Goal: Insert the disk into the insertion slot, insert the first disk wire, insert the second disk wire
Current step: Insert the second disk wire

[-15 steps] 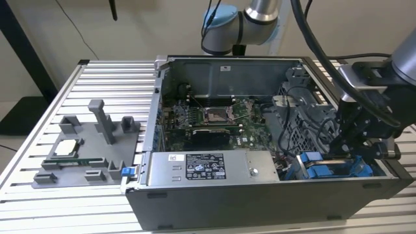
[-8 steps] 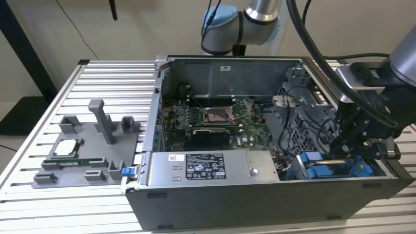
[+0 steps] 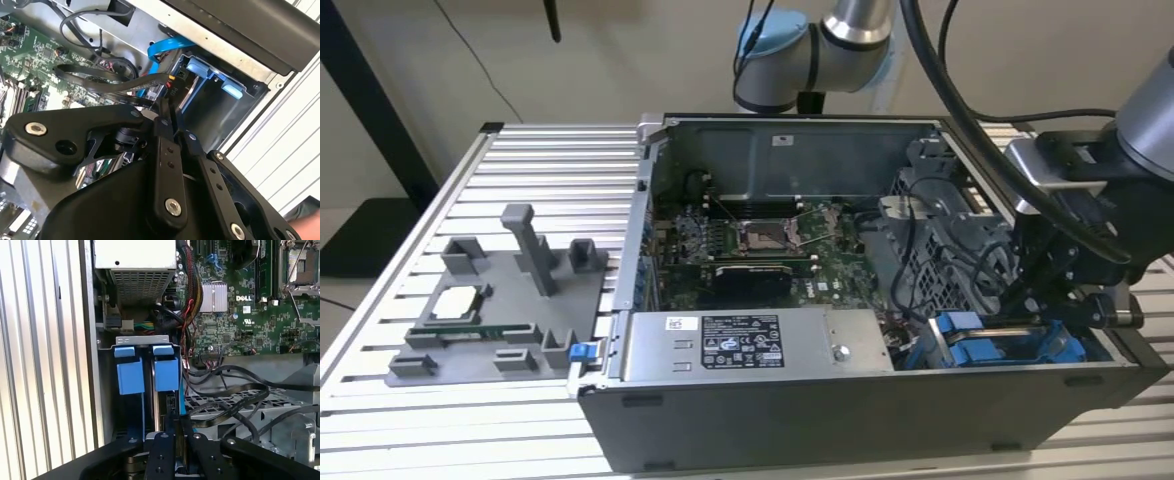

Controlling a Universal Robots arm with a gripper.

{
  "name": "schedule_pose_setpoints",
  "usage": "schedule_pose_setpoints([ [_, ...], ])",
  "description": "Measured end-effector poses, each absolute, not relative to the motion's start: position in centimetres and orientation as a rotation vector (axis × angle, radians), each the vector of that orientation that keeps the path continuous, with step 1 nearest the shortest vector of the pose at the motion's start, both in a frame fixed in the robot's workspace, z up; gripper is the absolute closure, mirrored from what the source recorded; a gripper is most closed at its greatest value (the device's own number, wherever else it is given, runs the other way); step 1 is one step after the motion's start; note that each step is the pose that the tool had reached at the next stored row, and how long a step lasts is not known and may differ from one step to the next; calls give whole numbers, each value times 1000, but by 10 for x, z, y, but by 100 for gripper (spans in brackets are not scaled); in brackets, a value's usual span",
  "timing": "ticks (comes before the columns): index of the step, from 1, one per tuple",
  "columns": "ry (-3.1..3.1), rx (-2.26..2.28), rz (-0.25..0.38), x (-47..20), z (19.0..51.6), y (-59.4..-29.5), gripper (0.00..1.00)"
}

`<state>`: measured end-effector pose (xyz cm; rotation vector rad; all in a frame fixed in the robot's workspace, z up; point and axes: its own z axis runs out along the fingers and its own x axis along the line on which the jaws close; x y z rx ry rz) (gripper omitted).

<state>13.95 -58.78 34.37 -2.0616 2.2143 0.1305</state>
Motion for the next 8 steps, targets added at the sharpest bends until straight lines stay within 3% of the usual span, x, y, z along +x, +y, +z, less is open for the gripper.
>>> schedule_pose_setpoints([
  [8,2214,-2062,124,138,340,-585,100],
])
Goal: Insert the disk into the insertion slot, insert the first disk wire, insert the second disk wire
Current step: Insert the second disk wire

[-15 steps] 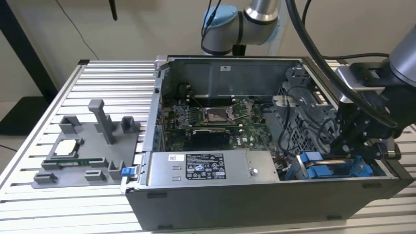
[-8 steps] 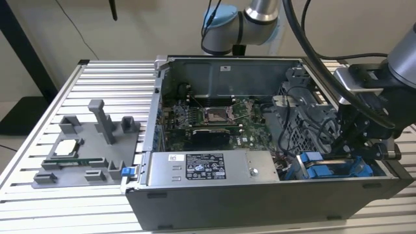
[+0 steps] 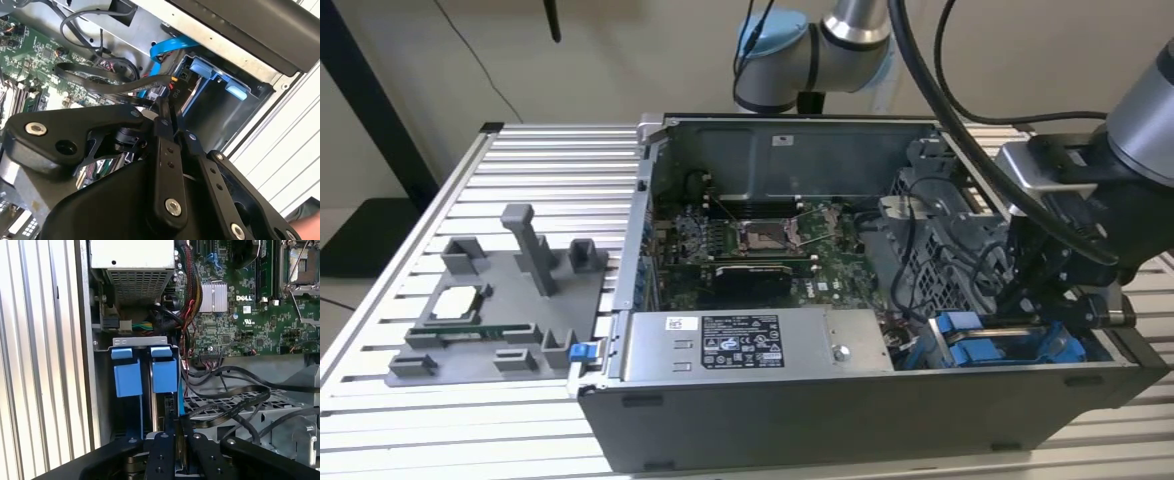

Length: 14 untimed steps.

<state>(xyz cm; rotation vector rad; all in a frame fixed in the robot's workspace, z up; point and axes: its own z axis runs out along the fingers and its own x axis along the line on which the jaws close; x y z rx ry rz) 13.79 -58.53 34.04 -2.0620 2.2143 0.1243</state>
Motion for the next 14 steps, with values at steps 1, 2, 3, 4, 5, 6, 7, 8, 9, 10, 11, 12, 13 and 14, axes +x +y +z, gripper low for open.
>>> schedule_pose_setpoints([
  [1,2215,-2062,123,138,340,-585,100],
  [2,2215,-2063,122,138,339,-585,100],
  [3,2215,-2063,120,138,338,-585,100],
  [4,2216,-2064,118,138,338,-585,100],
  [5,2217,-2065,116,137,337,-585,100],
  [6,2217,-2065,115,137,336,-584,100],
  [7,2217,-2065,115,137,335,-584,100],
  [8,2216,-2064,116,137,335,-583,0],
  [9,2215,-2063,118,137,334,-583,0],
  [10,2215,-2064,117,137,337,-583,0],
  [11,2216,-2064,115,137,342,-583,0],
  [12,2216,-2064,115,137,346,-583,0],
  [13,2216,-2064,116,137,350,-583,0],
  [14,2216,-2064,115,137,355,-583,0],
])
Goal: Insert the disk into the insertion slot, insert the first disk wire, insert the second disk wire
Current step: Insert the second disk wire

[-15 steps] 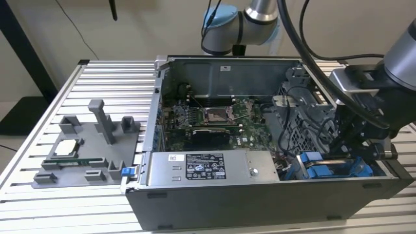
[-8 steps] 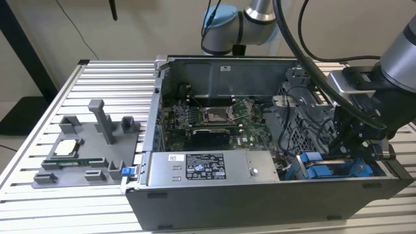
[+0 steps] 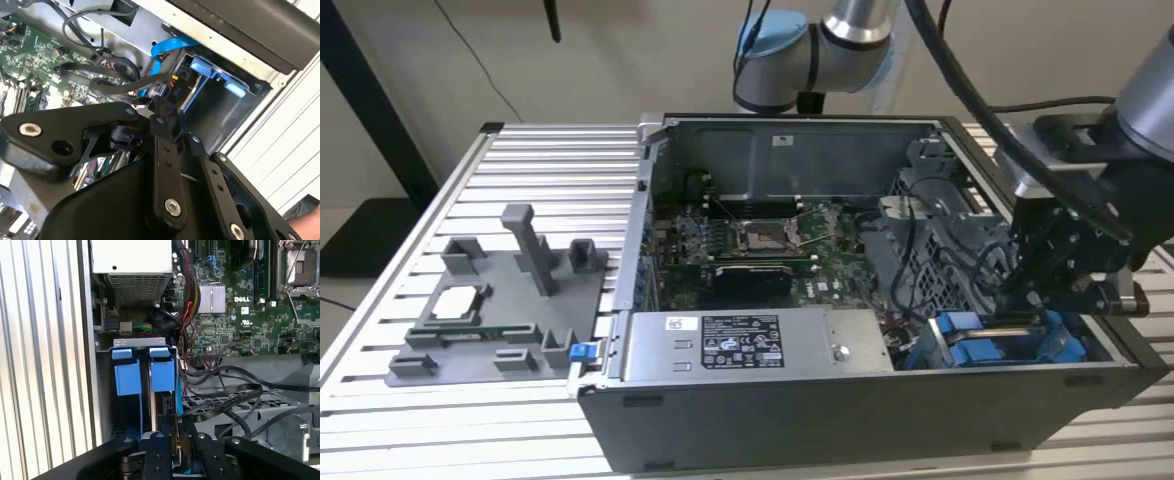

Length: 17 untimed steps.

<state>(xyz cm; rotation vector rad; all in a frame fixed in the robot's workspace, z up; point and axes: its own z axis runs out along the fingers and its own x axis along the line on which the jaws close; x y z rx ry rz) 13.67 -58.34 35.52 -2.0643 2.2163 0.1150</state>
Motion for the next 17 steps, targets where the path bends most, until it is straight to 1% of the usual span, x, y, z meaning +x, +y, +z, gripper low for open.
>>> schedule_pose_setpoints([
  [10,2216,-2064,115,137,388,-583,0],
  [17,2216,-2064,115,137,392,-583,0],
])
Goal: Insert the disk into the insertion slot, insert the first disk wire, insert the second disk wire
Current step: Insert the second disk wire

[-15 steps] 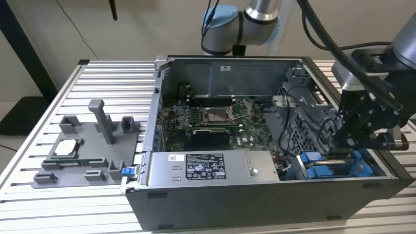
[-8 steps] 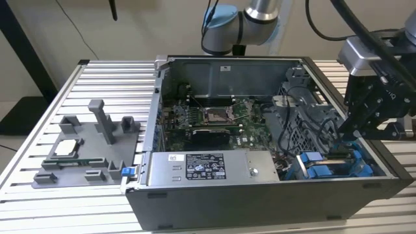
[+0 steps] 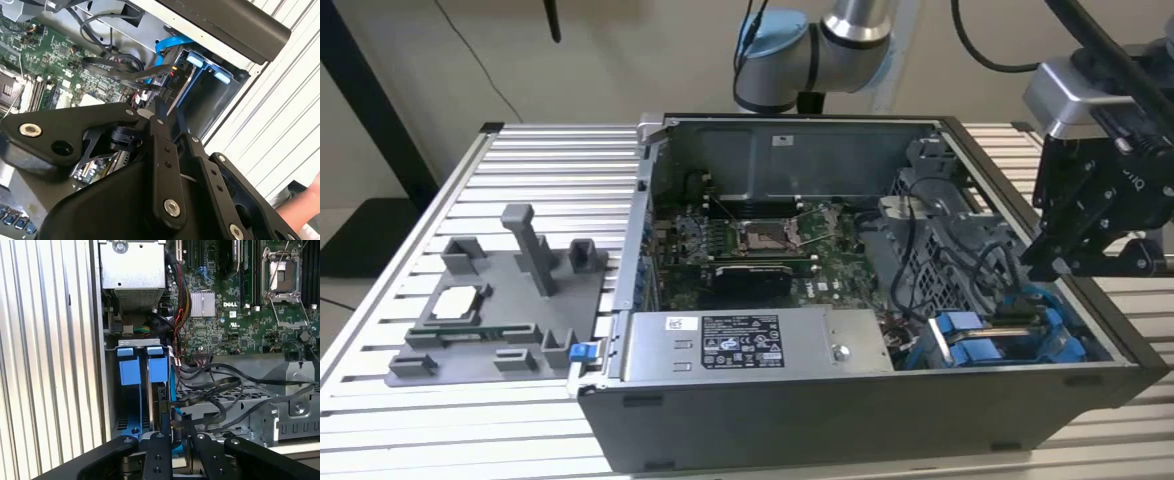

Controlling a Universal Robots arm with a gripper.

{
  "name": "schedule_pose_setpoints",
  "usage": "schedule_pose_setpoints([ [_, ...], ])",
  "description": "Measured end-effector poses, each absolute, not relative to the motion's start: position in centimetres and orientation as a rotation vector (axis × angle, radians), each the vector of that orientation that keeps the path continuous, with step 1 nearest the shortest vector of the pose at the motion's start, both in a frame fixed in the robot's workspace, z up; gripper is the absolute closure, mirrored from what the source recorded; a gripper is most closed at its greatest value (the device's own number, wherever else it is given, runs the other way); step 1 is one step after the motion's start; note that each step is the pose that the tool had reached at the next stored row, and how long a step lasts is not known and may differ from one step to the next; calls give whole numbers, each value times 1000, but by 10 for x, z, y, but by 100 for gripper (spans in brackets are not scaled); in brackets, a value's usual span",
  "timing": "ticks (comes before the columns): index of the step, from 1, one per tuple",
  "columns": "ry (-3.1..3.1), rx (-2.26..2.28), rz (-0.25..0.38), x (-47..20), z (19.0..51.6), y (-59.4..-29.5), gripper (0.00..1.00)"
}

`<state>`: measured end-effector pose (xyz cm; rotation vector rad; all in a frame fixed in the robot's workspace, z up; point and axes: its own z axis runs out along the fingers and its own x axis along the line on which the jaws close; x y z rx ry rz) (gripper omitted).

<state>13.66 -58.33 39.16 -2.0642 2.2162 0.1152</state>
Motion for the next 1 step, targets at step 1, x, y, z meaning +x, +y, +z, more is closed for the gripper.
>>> schedule_pose_setpoints([
  [1,2216,-2064,115,137,392,-583,0],
])
